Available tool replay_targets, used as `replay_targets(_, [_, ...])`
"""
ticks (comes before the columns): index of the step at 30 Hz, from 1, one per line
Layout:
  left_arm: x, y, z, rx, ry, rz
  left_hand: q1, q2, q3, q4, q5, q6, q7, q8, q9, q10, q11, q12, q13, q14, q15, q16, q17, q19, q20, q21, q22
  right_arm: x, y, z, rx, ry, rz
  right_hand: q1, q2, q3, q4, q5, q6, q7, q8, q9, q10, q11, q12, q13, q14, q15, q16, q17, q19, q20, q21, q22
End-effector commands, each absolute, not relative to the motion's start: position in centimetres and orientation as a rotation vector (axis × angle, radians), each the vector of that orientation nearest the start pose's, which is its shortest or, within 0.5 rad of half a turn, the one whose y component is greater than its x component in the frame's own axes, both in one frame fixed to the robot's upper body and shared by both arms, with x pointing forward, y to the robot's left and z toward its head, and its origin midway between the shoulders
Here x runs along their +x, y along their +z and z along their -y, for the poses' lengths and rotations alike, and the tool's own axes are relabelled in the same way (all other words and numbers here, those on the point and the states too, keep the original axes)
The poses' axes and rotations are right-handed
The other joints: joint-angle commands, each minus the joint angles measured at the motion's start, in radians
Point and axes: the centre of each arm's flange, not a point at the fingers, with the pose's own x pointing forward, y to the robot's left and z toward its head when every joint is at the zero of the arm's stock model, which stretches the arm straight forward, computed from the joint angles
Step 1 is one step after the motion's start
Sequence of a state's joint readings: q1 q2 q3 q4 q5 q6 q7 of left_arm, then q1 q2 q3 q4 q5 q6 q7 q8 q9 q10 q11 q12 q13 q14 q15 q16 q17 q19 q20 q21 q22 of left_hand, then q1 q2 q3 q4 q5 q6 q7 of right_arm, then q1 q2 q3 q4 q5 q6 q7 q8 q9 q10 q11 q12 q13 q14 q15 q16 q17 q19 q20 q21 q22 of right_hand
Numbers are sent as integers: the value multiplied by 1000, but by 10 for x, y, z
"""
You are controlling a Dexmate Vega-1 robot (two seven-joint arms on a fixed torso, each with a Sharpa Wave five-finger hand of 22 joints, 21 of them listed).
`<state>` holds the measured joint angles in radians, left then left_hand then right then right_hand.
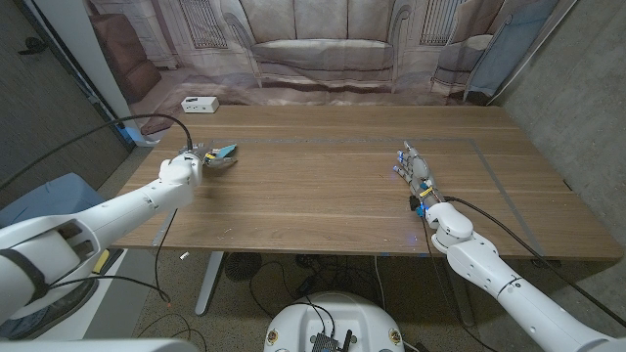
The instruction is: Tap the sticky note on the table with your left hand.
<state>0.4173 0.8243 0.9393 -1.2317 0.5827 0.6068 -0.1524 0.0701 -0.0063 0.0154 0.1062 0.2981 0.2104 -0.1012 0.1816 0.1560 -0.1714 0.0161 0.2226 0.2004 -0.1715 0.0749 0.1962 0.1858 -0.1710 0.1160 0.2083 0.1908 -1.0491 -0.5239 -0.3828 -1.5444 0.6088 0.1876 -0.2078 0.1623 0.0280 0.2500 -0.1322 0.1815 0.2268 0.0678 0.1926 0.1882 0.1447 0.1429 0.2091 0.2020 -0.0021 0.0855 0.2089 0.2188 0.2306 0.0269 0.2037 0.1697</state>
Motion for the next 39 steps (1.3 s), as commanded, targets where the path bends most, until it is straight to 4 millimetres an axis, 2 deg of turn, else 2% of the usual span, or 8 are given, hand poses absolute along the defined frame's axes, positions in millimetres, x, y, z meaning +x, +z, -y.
replay_targets(1, [684, -3, -423, 1627, 378, -176, 9, 9, -6, 3, 4, 70, 49, 5, 24, -186, 3, 8, 3, -242, 10, 1, 4, -304, 4, 4, 2, 615, -96, 253, 76, 123, 472, 0, 4, -3, 3, 3, 6, -5, 4, 4, 0, -3, 0, 4, -1, 11, 0, -1, 5, 7, -4, 5])
replay_targets(8, [680, -4, -427, 1614, 390, -167, 14, 12, -7, 2, 2, 34, 35, -5, 25, -182, 3, 9, 3, -235, 14, 3, 4, -302, 6, 5, 2, 616, -95, 251, 74, 127, 473, 0, 4, -3, 2, 3, 7, -5, 5, 4, 0, -3, 0, 4, -1, 11, 0, -1, 5, 8, -4, 5])
replay_targets(12, [679, -5, -428, 1598, 398, -148, 22, 19, -7, -2, 1, -35, 2, -16, 25, -173, 4, 12, 3, -226, 14, 4, 3, -297, 10, 6, 2, 616, -95, 250, 72, 127, 473, 0, 4, -4, 2, 3, 7, -5, 5, 4, 0, -2, 0, 4, -1, 12, 0, -1, 5, 7, -4, 5])
replay_targets(20, [679, -5, -429, 1588, 405, -129, 37, 26, -9, -8, -3, -174, -17, -24, 25, -168, 5, 12, 4, -213, 17, 5, 3, -284, 13, 9, 1, 613, -95, 250, 73, 123, 475, 1, 5, -4, 2, 3, 7, -6, 5, 4, 0, -1, 0, 4, -1, 10, 0, -1, 5, 7, -4, 5])
replay_targets(27, [678, -4, -428, 1589, 407, -122, 45, 28, -14, -12, -6, -281, -11, -23, 25, -163, 12, 13, 6, -209, 19, 4, 4, -280, 16, 9, 1, 612, -97, 250, 76, 120, 475, 1, 5, -4, 2, 3, 6, -5, 5, 4, 1, -2, 1, 4, -1, 11, 0, -1, 6, 6, -4, 5])
replay_targets(39, [673, -1, -427, 1594, 413, -103, 48, 28, -17, -14, -8, -322, -6, -19, 25, -172, 10, 9, 6, -216, 22, 0, 4, -281, 16, 8, 2, 611, -98, 249, 77, 121, 475, 1, 5, -5, 2, 3, 6, -6, 5, 4, 1, -2, 1, 4, -1, 11, 0, -1, 6, 7, -5, 5])
